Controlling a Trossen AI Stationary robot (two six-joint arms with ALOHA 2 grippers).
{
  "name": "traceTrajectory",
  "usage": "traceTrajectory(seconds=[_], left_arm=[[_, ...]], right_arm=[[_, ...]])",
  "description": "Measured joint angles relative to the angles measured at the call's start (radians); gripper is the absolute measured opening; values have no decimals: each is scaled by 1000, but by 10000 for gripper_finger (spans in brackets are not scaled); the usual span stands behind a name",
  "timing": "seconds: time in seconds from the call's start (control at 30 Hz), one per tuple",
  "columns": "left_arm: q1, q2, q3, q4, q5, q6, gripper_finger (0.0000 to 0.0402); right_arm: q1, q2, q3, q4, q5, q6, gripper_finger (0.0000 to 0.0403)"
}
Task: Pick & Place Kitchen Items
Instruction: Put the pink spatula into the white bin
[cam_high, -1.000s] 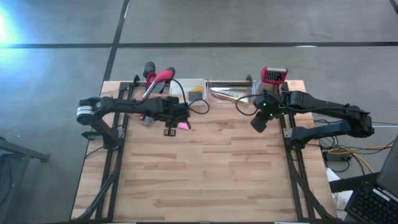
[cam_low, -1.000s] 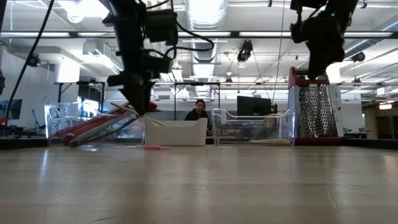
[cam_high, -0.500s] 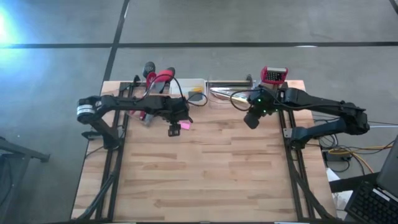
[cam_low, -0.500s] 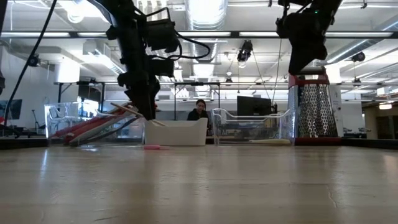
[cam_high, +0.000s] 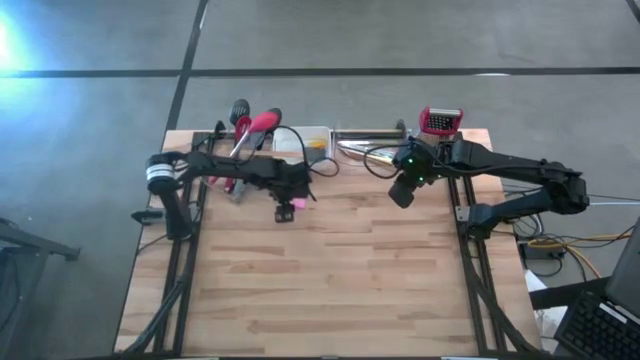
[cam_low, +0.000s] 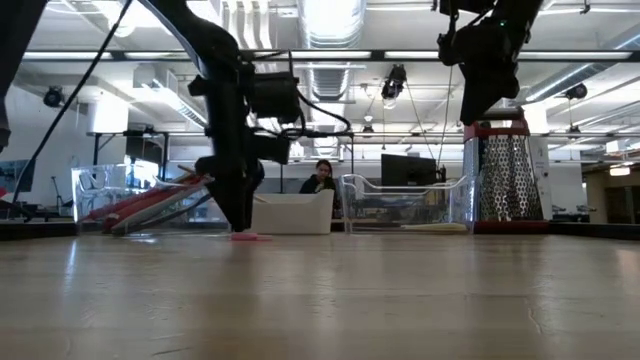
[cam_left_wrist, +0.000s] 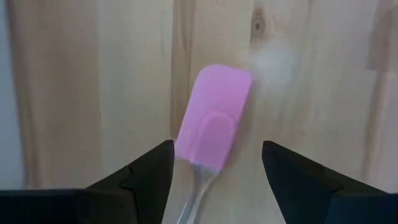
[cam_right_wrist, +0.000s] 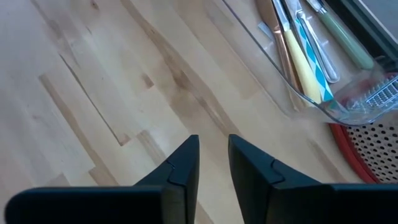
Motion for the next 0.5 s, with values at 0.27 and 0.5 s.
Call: traceTrajectory(seconds=[0.27, 0.5], left_arm=[[11, 86, 6, 20, 16, 2, 248], [13, 96, 3, 44, 4, 15, 231]], right_arm=[[0, -2, 0, 0, 1, 0, 86], [0, -2, -1, 0, 3, 0, 73]])
